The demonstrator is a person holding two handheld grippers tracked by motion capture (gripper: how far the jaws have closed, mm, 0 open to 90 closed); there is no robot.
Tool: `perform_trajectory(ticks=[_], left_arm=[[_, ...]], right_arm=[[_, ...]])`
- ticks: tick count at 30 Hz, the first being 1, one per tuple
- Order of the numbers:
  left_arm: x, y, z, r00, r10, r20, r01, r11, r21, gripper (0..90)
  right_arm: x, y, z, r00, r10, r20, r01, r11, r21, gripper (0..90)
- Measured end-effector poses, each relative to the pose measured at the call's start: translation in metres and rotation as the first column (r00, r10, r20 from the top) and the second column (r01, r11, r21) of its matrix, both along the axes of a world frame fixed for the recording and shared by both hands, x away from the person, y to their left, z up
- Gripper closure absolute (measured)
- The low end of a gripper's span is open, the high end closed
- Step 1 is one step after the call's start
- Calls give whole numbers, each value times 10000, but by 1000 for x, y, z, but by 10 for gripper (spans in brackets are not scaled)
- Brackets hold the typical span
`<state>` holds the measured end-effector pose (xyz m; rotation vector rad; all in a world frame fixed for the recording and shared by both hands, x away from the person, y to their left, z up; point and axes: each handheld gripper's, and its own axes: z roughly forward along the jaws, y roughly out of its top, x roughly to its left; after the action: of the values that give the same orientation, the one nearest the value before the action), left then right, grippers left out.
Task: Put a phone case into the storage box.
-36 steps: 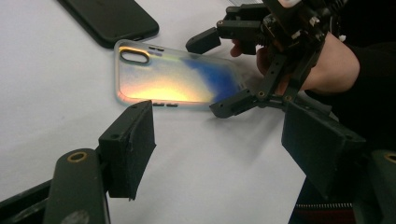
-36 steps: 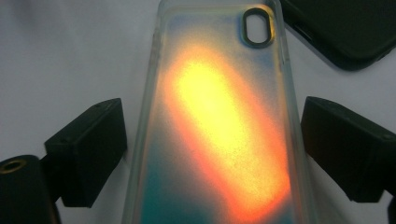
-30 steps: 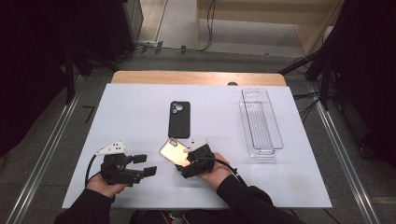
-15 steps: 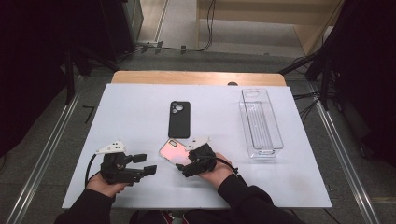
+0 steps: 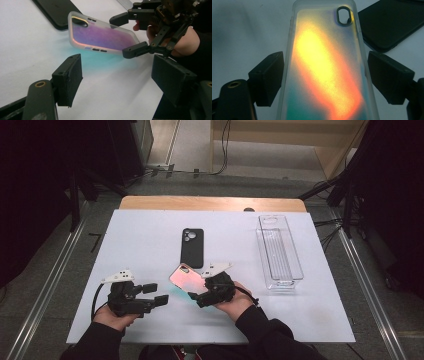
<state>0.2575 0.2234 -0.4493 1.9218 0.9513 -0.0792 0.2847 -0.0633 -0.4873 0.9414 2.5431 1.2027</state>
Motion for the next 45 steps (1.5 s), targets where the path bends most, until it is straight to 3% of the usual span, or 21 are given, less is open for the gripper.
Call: perform_trajectory(ticks=[9, 16, 20, 26, 29, 36, 40, 45], left_arm=[[4, -11, 7, 9998, 169, 91, -169, 9998, 43, 216], [14, -23, 15, 9978, 204, -624, -215, 9996, -160, 218], [19, -30, 21, 9975, 322, -632, -324, 9995, -33, 222], [31, -40, 29, 9956, 546, -767, -541, 9985, 89, 222], [35, -44, 33, 9956, 600, -723, -591, 9981, 146, 223], [43, -52, 40, 9961, 677, -571, -664, 9975, 248, 224], [49, -56, 42, 9943, 753, -759, -741, 9971, 180, 240], [57, -61, 42, 9901, 939, -1046, -924, 9955, 194, 241]], right_arm=[[-1, -17, 18, 9990, -416, 160, 408, 9979, 493, 153], [-2, -26, 21, 9967, -812, 97, 802, 9936, 801, 152], [-5, -28, 24, 9932, -1165, 53, 1154, 9883, 1002, 152], [-5, -33, 25, 9816, -1895, -223, 1907, 9699, 1516, 152], [-6, -34, 28, 9754, -2202, -53, 2184, 9637, 1538, 152], [-12, -37, 31, 9556, -2933, -288, 2930, 9353, 1981, 152], [-16, -36, 31, 9479, -3173, -280, 3159, 9253, 2098, 152], [-20, -38, 28, 9354, -3508, -450, 3507, 9035, 2463, 152]])
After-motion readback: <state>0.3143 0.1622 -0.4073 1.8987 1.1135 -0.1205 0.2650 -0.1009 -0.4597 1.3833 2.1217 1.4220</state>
